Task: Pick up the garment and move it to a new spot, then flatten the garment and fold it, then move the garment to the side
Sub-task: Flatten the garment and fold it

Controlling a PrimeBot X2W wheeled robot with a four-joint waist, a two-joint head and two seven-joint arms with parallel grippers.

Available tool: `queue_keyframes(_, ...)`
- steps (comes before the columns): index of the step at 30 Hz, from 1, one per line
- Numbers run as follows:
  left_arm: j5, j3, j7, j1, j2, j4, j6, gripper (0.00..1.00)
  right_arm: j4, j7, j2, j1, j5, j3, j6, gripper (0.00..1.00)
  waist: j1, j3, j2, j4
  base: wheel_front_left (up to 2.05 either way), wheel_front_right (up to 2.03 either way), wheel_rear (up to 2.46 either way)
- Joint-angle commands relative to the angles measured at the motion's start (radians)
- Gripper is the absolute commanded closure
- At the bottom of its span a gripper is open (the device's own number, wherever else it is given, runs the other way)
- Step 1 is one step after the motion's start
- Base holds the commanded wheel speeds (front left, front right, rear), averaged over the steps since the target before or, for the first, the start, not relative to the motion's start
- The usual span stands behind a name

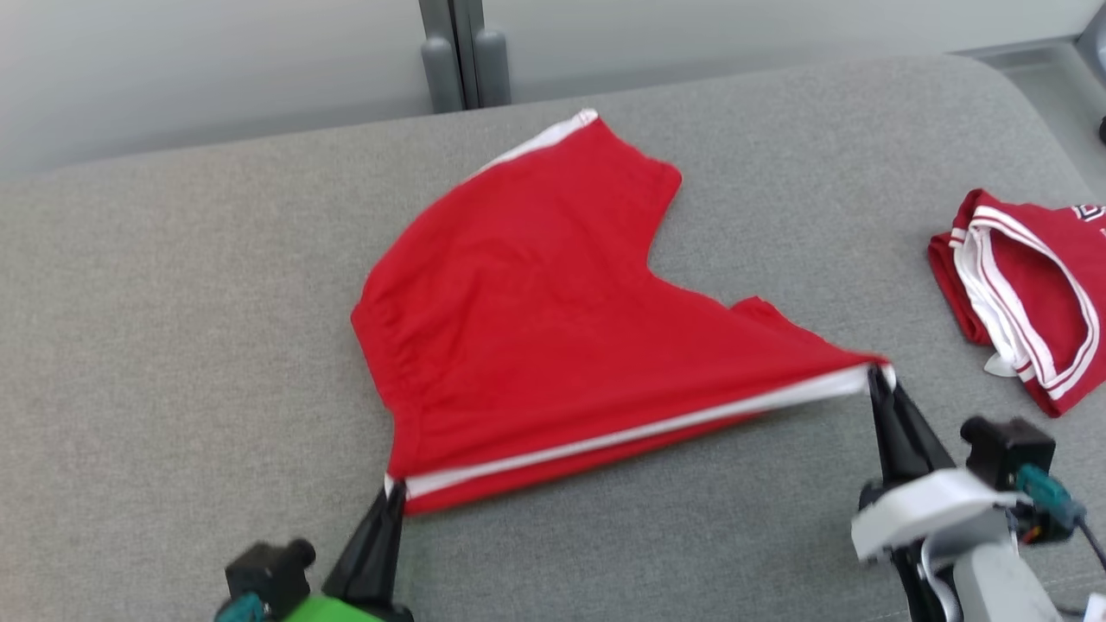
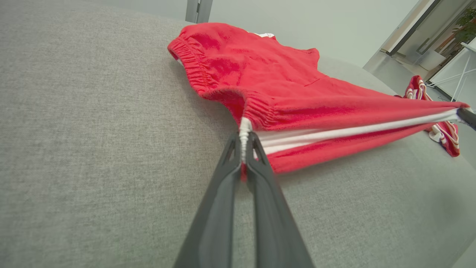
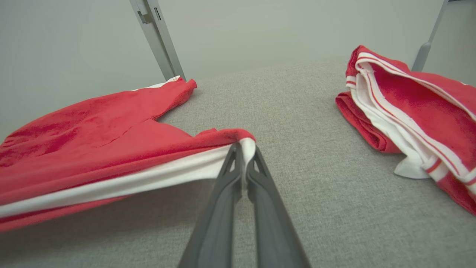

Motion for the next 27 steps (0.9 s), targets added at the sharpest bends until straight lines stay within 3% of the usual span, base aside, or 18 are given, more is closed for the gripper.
queue_keyframes(1, -0.002, 0.032, 0.000, 0.047, 0.008, 0.016, 0.009, 1.00, 0.004, -0.005, -0.019, 0.041, 0.006, -0.026, -0.011, 1.00, 0.0000, -0.057, 0.0000, -0.003, 0.00, 0.00, 0.00)
queue_keyframes(8, 0.031, 0.048, 0.000, 0.167, -0.020, 0.024, 0.009, 1.00, -0.002, -0.005, -0.022, 0.171, 0.013, -0.035, -0.011, 1.00, 0.0000, -0.114, 0.0000, 0.004, 0.00, 0.00, 0.00)
queue_keyframes(14, 0.048, 0.046, 0.000, 0.190, -0.028, -0.002, 0.009, 1.00, -0.038, -0.006, -0.021, 0.188, 0.029, -0.041, -0.012, 1.00, 0.0000, -0.111, 0.0000, 0.015, 0.00, 0.00, 0.00)
queue_keyframes(21, 0.038, 0.018, 0.000, 0.066, -0.028, -0.051, 0.008, 1.00, -0.060, -0.005, -0.015, 0.029, 0.010, 0.009, -0.008, 1.00, 0.0000, -0.031, 0.0000, 0.043, 0.00, 0.00, 0.00)
queue_keyframes(27, 0.004, -0.023, 0.000, -0.079, -0.020, -0.061, 0.006, 1.00, 0.024, -0.005, -0.013, -0.205, -0.059, 0.086, -0.007, 1.00, 0.0000, 0.051, 0.0000, 0.085, 0.00, 0.00, 0.00)
